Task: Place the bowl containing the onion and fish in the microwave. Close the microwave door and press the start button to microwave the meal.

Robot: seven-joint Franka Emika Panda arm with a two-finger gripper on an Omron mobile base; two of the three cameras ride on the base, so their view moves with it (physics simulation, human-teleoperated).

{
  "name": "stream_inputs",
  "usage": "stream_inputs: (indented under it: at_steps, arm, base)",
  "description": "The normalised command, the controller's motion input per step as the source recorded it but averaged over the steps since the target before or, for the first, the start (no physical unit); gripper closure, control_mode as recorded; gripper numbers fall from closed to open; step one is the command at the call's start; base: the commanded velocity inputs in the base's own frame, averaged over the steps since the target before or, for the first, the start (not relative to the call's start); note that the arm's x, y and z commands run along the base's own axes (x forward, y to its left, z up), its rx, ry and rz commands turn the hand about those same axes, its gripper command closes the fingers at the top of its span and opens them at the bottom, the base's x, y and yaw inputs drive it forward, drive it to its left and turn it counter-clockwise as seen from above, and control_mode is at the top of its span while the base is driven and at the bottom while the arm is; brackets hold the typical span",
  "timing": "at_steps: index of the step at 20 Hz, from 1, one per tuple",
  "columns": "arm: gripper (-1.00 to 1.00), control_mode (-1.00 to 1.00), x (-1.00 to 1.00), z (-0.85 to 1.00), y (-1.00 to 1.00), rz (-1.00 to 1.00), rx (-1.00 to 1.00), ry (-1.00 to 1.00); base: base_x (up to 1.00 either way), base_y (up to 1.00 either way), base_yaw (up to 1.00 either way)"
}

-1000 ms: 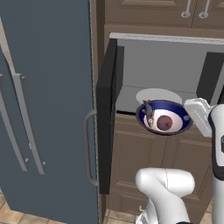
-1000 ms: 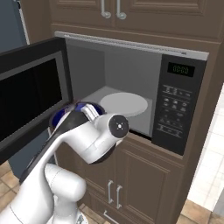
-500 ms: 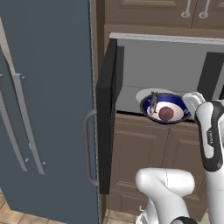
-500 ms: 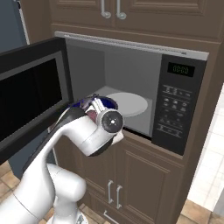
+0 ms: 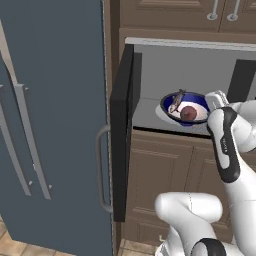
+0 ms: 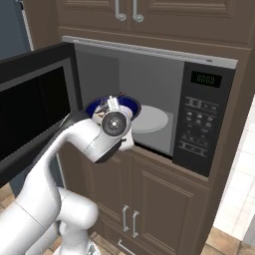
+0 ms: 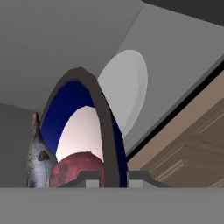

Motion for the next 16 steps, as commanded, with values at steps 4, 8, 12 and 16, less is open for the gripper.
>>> stream_inputs:
  at_steps: [4,8,12,16]
  arm:
    - [1.00,-1.00,0.25,0.14,-0.14,-0.20,0.10,-0.02]
    - [1.00,-1.00,0.32,0.00,-0.19,-0.17,0.09,0.00]
    - [1.00,-1.00,0.34,-0.13,-0.18,-0.13,0.07,0.00]
    - [1.00,-1.00,0.36,-0.31,-0.18,-0.10,0.03,0.00]
  base:
    - [0.00,0.00,0.00]
    - [0.00,0.00,0.00]
    - [0.00,0.00,0.00]
    - [0.00,0.00,0.00]
